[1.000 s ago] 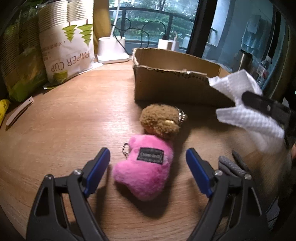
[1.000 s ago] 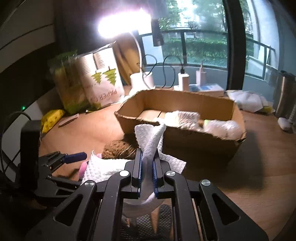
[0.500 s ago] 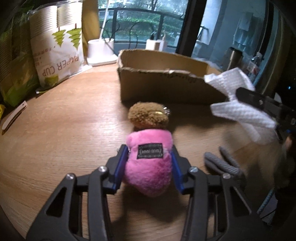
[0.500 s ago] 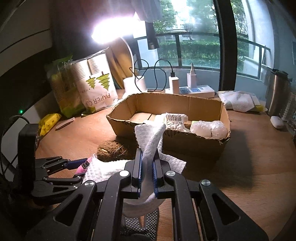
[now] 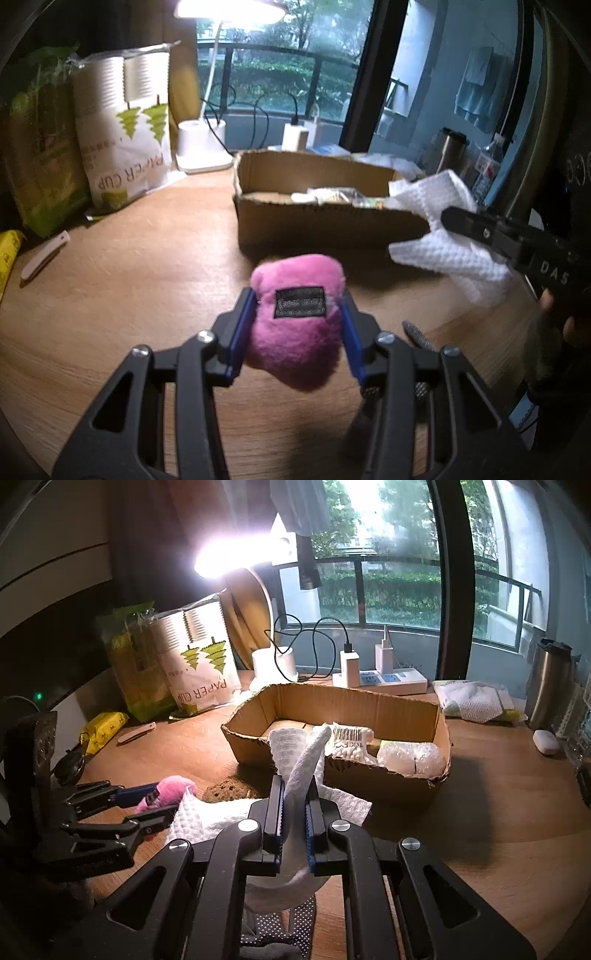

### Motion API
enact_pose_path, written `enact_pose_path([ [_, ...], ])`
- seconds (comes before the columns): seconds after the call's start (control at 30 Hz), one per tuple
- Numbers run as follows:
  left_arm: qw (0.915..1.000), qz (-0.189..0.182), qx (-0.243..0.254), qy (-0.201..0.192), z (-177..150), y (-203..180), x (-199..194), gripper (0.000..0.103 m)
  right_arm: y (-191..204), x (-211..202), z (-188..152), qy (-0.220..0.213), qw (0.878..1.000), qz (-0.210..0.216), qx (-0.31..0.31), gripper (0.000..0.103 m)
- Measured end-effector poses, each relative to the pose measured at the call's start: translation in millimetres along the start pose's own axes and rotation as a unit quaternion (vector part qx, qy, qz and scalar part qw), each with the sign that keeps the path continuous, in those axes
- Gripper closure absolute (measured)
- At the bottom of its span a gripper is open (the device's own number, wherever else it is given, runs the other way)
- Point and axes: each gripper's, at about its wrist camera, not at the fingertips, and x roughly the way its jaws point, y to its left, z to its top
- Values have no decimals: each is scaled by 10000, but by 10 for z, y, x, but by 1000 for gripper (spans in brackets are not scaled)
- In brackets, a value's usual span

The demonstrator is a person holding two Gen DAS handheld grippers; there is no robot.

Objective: Organize soft objects
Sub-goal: 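Carry the pink plush into the box with the left gripper while the right gripper carries the towel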

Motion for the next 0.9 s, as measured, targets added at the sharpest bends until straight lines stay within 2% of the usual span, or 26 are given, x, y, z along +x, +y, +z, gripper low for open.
enact_pose_path([
  [0.43, 9987, 32, 56, -510, 268, 7, -263, 58, 0, -110, 210, -254, 9996, -58, -138, 93],
  [0.9, 9953, -70, 152, -952, 574, -34, -307, 58, -82, -80, 413, -416, 9989, -65, -203, 93],
])
